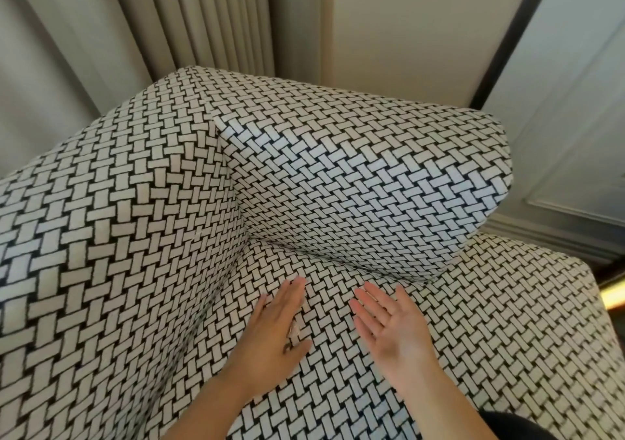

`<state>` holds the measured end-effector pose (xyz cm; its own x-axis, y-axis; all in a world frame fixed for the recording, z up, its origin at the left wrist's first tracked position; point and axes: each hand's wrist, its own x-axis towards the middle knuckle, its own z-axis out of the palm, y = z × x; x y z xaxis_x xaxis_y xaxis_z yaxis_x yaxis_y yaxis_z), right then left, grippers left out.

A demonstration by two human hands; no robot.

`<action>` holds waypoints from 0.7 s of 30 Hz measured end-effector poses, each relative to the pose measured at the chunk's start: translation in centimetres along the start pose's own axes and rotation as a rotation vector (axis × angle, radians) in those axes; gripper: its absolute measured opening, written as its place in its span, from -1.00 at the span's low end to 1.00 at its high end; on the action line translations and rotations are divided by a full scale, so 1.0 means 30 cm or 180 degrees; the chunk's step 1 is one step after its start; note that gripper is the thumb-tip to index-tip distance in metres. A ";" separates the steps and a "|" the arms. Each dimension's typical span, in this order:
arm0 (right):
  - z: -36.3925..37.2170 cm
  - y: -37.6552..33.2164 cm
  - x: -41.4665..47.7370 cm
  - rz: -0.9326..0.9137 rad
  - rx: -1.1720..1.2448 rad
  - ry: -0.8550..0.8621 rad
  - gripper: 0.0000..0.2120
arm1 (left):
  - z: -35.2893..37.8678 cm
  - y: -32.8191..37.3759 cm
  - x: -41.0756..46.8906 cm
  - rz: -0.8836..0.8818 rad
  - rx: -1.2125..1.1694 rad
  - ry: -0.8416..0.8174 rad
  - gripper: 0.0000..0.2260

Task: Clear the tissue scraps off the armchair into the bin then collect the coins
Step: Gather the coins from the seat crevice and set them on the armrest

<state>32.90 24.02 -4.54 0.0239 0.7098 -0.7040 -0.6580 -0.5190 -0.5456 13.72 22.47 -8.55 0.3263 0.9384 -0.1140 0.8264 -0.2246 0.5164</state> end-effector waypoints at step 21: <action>0.090 0.036 0.220 -0.1829 -0.6226 0.0517 -0.23 | 0.048 -0.166 -0.002 -0.0700 0.1168 0.0335 0.12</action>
<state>30.32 29.43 -8.54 0.0168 0.9616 -0.2739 0.9626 -0.0897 -0.2557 10.25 23.16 -12.34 0.0916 0.9917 -0.0906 0.9854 -0.0771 0.1515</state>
